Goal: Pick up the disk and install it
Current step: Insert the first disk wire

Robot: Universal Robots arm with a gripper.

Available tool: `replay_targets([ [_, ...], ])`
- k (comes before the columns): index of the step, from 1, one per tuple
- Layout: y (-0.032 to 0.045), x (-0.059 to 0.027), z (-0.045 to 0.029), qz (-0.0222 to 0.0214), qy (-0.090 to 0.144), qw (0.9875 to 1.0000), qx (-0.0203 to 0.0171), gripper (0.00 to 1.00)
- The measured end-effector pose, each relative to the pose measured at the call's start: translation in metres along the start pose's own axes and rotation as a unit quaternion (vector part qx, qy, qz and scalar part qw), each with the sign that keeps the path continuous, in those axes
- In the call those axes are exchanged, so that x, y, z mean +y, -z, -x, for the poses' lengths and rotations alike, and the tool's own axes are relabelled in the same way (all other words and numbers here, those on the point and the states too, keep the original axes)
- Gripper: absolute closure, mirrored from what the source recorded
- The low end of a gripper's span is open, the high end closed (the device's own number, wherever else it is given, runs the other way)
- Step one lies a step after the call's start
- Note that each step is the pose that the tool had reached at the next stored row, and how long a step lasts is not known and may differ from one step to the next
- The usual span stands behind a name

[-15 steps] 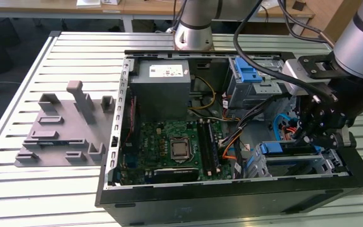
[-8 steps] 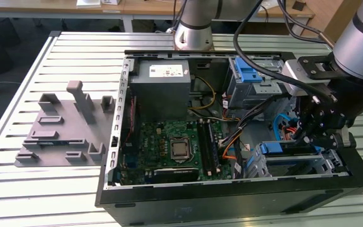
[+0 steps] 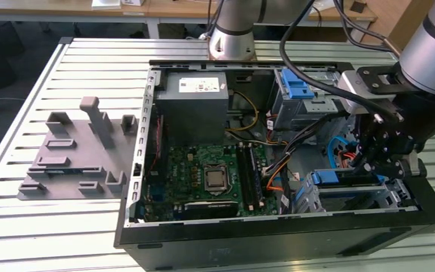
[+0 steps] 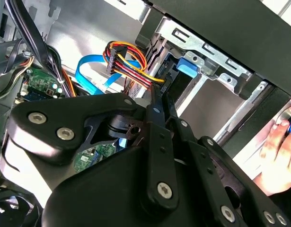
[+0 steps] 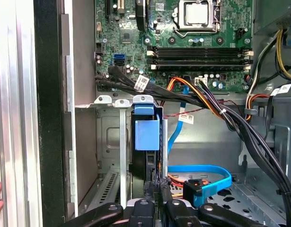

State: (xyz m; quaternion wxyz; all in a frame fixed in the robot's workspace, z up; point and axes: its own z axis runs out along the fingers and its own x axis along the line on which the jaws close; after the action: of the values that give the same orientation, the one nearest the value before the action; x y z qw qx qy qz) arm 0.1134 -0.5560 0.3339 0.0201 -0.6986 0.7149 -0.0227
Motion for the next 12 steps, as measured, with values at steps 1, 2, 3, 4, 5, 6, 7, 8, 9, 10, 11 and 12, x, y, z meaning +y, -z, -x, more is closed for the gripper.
replay_targets([
  [1,0.0000,0.0000,0.0000,0.0000,-0.003,1.0000,0.0002,0.84],
  [2,0.0000,0.0000,0.0000,0.0000,-0.007,1.0000,0.0004,0.84],
  [3,0.0000,0.0000,0.0000,0.0000,-0.010,0.9999,0.0006,0.84],
  [4,-0.0001,0.0000,0.0000,0.0000,-0.011,0.9999,0.0007,0.84],
  [5,-0.0001,0.0000,0.0000,0.0000,-0.011,0.9999,0.0007,0.84],
  [6,-0.0001,-0.0001,0.0000,0.0000,-0.011,0.9999,0.0007,0.84],
  [7,-0.0002,0.0000,0.0001,0.0000,-0.011,0.9999,0.0008,0.84],
  [8,-0.0005,0.0000,0.0001,0.0000,-0.011,0.9999,0.0007,0.84],
  [9,-0.0009,0.0000,0.0001,0.0000,-0.011,0.9999,0.0005,0.84],
  [10,-0.0012,0.0000,0.0000,0.0000,-0.011,0.9999,0.0004,0.84],
  [11,-0.0014,0.0000,0.0000,0.0001,-0.011,0.9999,0.0004,0.84],
  [12,-0.0016,0.0000,0.0000,0.0001,-0.011,0.9999,0.0004,0.84],
])
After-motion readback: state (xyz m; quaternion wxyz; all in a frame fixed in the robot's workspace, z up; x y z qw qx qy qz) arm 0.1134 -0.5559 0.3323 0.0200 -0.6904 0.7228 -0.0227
